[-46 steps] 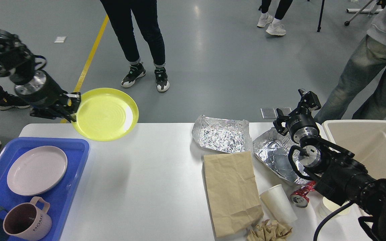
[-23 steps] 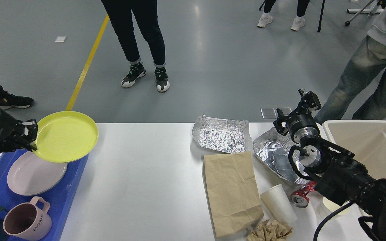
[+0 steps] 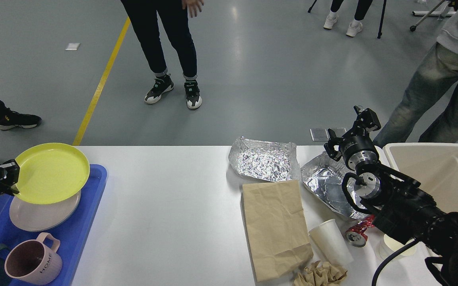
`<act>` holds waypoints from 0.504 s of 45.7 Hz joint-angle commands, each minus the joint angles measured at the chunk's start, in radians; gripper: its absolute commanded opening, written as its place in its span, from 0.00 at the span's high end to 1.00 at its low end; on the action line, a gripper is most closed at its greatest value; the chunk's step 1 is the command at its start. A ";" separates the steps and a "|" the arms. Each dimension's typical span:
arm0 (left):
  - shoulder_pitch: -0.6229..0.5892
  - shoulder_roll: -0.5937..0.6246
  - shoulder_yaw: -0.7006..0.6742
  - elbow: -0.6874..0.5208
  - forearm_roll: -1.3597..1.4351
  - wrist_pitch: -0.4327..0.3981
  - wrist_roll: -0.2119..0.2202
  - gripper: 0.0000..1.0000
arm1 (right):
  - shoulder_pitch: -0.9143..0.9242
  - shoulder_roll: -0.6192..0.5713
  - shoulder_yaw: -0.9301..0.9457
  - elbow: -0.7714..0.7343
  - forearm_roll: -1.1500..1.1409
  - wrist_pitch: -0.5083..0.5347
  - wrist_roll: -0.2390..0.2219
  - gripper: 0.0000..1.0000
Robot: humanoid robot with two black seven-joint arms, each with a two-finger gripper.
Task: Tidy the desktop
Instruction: 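Lift the yellow plate and lay it on the pink plate in the tray, then open the left gripper and withdraw it from the yellow plate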
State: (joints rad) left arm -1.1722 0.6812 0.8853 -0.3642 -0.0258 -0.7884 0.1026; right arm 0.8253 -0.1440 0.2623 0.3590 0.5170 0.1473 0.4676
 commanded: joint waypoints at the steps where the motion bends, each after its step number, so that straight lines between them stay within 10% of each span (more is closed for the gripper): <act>1: 0.042 -0.003 -0.011 0.005 0.000 0.052 0.002 1.00 | 0.000 0.000 0.000 0.000 0.000 0.000 0.000 0.00; 23: 0.095 -0.011 -0.045 0.004 0.001 0.067 0.003 1.00 | 0.000 0.000 0.000 0.000 0.000 0.000 0.000 0.00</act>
State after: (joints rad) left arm -1.0846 0.6702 0.8433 -0.3587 -0.0249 -0.7180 0.1053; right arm 0.8253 -0.1434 0.2623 0.3589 0.5169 0.1473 0.4676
